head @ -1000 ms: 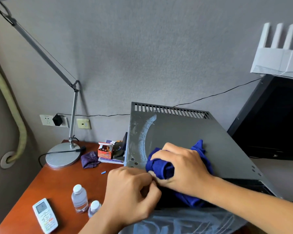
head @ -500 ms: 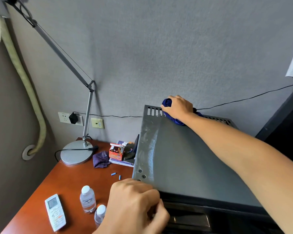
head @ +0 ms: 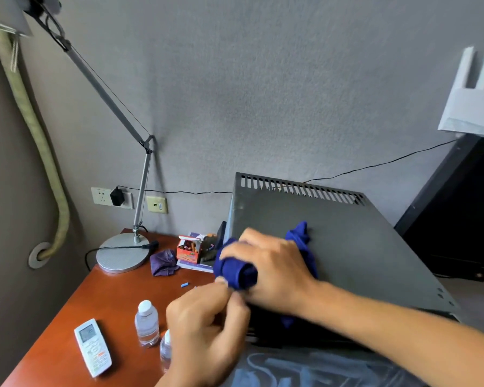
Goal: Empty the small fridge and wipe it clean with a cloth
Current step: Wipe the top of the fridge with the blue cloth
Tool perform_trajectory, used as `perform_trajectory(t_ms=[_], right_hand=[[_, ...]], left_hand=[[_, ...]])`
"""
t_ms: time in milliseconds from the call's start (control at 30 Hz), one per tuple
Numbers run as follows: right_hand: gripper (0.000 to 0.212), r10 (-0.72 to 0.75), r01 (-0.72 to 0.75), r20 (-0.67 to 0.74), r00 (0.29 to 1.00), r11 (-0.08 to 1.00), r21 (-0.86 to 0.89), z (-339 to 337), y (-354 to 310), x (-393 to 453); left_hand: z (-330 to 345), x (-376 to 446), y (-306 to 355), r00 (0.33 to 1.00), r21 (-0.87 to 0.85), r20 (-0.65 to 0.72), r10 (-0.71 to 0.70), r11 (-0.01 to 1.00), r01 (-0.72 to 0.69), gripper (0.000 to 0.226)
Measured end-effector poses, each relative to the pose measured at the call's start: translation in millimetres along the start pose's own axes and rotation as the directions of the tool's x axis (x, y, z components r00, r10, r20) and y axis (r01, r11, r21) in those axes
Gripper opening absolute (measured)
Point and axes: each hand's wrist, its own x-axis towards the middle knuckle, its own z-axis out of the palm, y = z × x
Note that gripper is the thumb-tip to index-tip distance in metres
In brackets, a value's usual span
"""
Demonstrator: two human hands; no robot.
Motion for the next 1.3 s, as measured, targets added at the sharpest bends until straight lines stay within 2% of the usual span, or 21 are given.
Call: perform_trajectory(t_ms=[133, 233, 300, 367, 500, 600, 700, 833, 900, 1100, 1200, 1267, 1300], right_hand=[[0.038, -0.106, 0.106, -0.029, 0.994, 0.994, -0.022, 0, -14, -10], [0.041, -0.120, 0.119, -0.007, 0.993, 0.992, -0.040, 11, -3, 18], [0.044, -0.046, 0.048, 0.031, 0.998, 0.997, -0.066, 23, 19, 52], [0.047, 0.104, -0.097, 0.058, 0.993, 0.988, -0.118, 38, 58, 96], [0.052, 0.382, -0.366, 0.070, 0.921, 0.914, -0.173, 60, 153, 180], [0.056, 0.469, -0.448, 0.068, 0.881, 0.871, -0.200, 67, 191, 207], [0.054, 0.490, -0.471, 0.043, 0.871, 0.856, -0.214, 69, 199, 210], [0.048, 0.509, -0.486, -0.005, 0.861, 0.819, -0.306, 51, 218, 181], [0.049, 0.553, -0.528, -0.046, 0.832, 0.764, -0.369, 29, 245, 149], [0.047, 0.751, -0.743, -0.187, 0.633, 0.521, -0.421, -53, 320, 23], [0.039, 0.840, -0.783, -0.206, 0.503, 0.341, -0.520, -91, 341, -49], [0.038, 0.903, -0.801, -0.202, 0.378, 0.210, -0.560, -102, 347, -115], [0.042, 0.926, -0.843, -0.238, 0.294, 0.134, -0.521, -104, 347, -153]], left_hand=[[-27, -23, -14, 0.980, -0.055, -0.093, -0.178, 0.983, 0.174, 0.045], [-32, -28, -30, 0.965, -0.010, -0.066, -0.252, 0.968, 0.252, 0.047], [-32, -27, -36, 0.954, 0.022, -0.025, -0.300, 0.954, 0.301, 0.047], [-29, -28, -39, 0.947, 0.111, 0.030, -0.319, 0.943, 0.314, 0.045], [-22, -22, -35, 0.973, 0.319, 0.049, -0.227, 0.926, 0.200, 0.034], [-13, 1, -27, 0.986, 0.385, 0.109, -0.126, 0.920, 0.075, 0.006], [5, 31, -20, 0.957, 0.421, 0.281, -0.069, 0.905, -0.058, 0.037], [41, 54, -18, 0.864, 0.535, 0.489, -0.120, 0.823, -0.188, 0.055], [53, 57, -21, 0.828, 0.580, 0.541, -0.146, 0.778, -0.241, 0.060], [63, 58, -28, 0.814, 0.627, 0.564, -0.136, 0.712, -0.316, 0.057], [62, 57, -32, 0.801, 0.628, 0.587, -0.122, 0.693, -0.354, 0.058], [62, 57, -33, 0.794, 0.638, 0.597, -0.118, 0.670, -0.380, 0.058], [62, 57, -33, 0.790, 0.634, 0.602, -0.117, 0.671, -0.384, 0.058]])
